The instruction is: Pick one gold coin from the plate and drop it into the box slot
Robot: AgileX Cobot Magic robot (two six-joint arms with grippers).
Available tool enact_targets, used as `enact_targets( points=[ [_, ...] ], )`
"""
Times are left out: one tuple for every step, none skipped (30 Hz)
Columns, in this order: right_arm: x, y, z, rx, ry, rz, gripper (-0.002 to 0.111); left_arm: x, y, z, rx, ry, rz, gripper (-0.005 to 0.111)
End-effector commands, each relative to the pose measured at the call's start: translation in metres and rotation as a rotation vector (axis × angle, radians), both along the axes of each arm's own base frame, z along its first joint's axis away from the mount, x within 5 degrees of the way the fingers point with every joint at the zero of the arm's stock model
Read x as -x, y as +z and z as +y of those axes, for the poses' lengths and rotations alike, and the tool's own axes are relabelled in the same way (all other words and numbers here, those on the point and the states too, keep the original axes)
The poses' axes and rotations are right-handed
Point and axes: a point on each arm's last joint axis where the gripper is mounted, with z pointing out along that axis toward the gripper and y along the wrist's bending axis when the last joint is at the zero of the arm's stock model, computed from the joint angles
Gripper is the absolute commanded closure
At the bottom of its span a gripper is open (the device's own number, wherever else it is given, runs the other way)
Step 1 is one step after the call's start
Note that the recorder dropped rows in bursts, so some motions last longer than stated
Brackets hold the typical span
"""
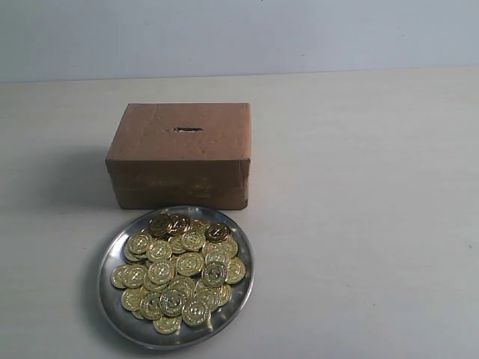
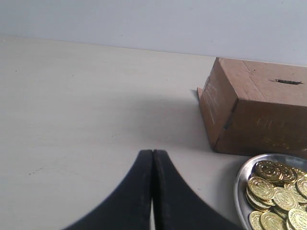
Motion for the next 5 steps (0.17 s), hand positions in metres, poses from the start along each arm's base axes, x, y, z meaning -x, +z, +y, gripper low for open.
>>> enact_targets(
  points=[
    [0.0002, -0.0007, -0.0003, 0.000, -0.005, -0.006, 0.108, 0.0000, 0.0002, 0.0003, 0.001, 0.004, -0.014, 0.107],
    [0.0002, -0.0007, -0.0003, 0.000, -0.005, -0.006, 0.108, 0.0000, 0.0002, 0.0003, 0.001, 0.004, -0.014, 0.107],
    [0.0002, -0.0007, -0.0003, 0.000, -0.005, -0.006, 0.108, 0.0000, 0.0002, 0.0003, 0.001, 0.004, -0.014, 0.107],
    [0.0002, -0.0007, -0.0003, 0.000, -0.005, -0.006, 0.108, 0.0000, 0.0002, 0.0003, 0.001, 0.004, -0.014, 0.107],
    [0.0002, -0.0007, -0.0003, 0.000, -0.005, -0.006, 0.108, 0.0000, 0.0002, 0.0003, 0.001, 0.004, -0.014, 0.107]
  ],
)
